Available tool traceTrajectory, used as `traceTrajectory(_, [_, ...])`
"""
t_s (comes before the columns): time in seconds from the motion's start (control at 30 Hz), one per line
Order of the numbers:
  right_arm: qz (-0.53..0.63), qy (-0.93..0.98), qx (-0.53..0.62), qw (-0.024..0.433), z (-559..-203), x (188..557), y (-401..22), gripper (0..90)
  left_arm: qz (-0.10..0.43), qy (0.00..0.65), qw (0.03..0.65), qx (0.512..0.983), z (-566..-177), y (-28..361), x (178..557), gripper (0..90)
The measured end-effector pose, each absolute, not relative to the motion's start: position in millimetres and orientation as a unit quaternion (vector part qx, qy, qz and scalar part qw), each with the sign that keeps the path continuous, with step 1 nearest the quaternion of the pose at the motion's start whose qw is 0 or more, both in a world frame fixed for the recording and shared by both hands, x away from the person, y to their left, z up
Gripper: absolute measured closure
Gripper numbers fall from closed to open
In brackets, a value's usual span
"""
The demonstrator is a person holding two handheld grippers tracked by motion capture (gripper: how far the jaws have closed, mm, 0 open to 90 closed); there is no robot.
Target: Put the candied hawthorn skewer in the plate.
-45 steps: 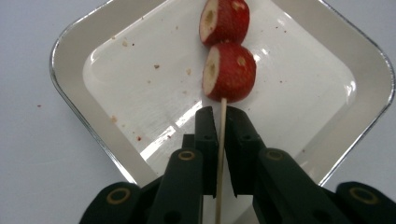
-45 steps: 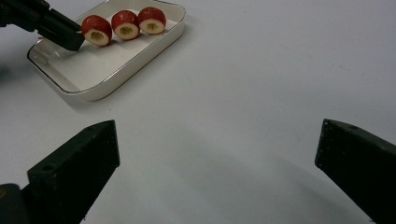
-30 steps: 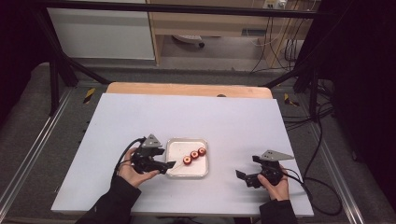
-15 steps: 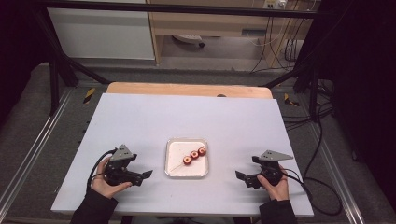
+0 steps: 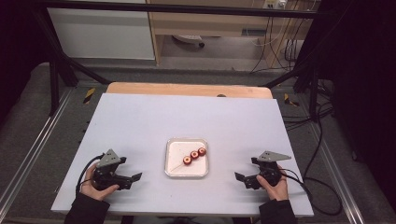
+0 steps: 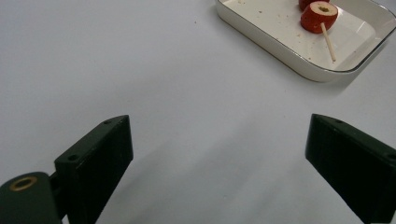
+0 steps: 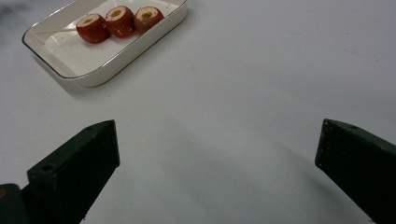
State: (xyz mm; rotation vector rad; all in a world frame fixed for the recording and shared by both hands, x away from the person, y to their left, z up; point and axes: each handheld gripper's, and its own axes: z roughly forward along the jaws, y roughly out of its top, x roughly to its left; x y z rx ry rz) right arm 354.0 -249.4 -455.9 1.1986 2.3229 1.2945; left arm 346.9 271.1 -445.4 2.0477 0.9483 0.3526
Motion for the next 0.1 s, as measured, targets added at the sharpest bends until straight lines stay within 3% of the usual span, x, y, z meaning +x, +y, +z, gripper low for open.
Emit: traceTrajectory(0.1, [0.442,0.791,0.408,0.113,-455.8,354.2,-249.5,0.4,0.140,0.376,0.416,0.816,-445.0,271.7,346.8,7.8])
